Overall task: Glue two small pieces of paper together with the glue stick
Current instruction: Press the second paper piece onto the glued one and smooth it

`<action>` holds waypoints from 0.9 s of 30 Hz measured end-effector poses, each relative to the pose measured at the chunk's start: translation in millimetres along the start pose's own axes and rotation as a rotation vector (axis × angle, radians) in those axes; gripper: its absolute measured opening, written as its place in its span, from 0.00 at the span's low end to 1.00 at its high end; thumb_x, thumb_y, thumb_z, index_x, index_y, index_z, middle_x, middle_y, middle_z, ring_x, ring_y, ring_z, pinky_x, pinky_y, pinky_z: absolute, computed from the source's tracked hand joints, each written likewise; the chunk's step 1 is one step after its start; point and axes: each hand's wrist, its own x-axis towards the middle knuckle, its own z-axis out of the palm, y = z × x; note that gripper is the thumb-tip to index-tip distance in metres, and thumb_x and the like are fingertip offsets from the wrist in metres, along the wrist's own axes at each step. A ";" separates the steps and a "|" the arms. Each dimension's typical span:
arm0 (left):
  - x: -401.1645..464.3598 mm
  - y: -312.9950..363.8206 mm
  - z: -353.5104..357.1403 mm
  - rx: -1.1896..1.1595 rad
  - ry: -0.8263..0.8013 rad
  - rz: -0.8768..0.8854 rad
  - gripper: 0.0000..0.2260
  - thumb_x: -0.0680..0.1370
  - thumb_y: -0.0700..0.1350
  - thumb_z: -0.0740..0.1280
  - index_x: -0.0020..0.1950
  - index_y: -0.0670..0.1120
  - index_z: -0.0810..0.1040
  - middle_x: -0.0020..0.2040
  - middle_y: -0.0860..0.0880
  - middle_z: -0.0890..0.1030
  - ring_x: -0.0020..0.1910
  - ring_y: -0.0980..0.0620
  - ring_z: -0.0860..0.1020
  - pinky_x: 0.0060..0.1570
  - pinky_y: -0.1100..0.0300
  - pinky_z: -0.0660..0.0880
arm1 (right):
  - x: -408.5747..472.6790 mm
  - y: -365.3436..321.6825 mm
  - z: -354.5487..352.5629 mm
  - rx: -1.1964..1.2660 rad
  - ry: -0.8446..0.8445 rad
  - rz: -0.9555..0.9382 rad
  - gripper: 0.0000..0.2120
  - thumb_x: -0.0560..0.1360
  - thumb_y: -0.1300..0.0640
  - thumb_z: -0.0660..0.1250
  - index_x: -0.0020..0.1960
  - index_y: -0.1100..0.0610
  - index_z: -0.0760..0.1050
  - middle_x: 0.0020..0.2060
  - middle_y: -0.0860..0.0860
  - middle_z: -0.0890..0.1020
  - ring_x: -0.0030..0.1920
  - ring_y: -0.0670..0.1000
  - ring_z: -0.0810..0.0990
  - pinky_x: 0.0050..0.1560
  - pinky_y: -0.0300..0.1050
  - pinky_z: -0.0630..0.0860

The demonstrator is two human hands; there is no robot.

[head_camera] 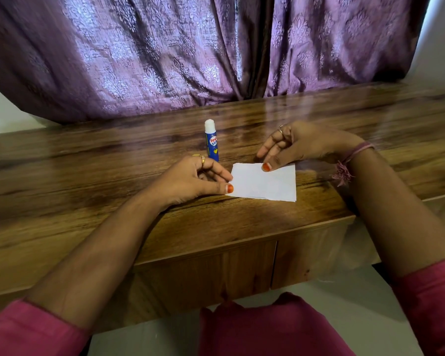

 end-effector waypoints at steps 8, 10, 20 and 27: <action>0.7 -1.1 0.6 -0.007 0.003 0.007 0.08 0.68 0.38 0.76 0.43 0.48 0.82 0.32 0.59 0.81 0.32 0.67 0.75 0.34 0.75 0.69 | -0.4 4.4 -4.6 0.012 0.022 -0.043 0.22 0.59 0.59 0.78 0.52 0.60 0.79 0.43 0.56 0.87 0.43 0.50 0.85 0.43 0.40 0.82; 1.1 -1.0 0.9 -0.009 0.002 0.012 0.09 0.68 0.37 0.76 0.43 0.48 0.82 0.32 0.58 0.81 0.32 0.66 0.75 0.34 0.75 0.70 | -1.3 3.7 -5.1 0.021 0.038 -0.053 0.22 0.59 0.58 0.77 0.51 0.60 0.79 0.43 0.56 0.86 0.42 0.50 0.85 0.45 0.43 0.83; 0.8 0.7 2.2 -0.024 0.006 0.003 0.09 0.68 0.35 0.75 0.44 0.45 0.82 0.33 0.55 0.79 0.31 0.66 0.75 0.34 0.75 0.70 | -5.3 -19.6 26.7 -0.156 0.047 -0.283 0.15 0.64 0.55 0.75 0.47 0.61 0.82 0.38 0.57 0.83 0.39 0.52 0.75 0.41 0.44 0.71; 0.9 0.1 1.5 -0.019 0.003 -0.007 0.08 0.68 0.37 0.75 0.43 0.47 0.82 0.36 0.53 0.80 0.33 0.65 0.75 0.36 0.73 0.72 | 3.2 -25.3 46.9 -0.312 0.022 -0.341 0.08 0.64 0.56 0.79 0.41 0.56 0.83 0.29 0.43 0.79 0.31 0.39 0.72 0.33 0.32 0.69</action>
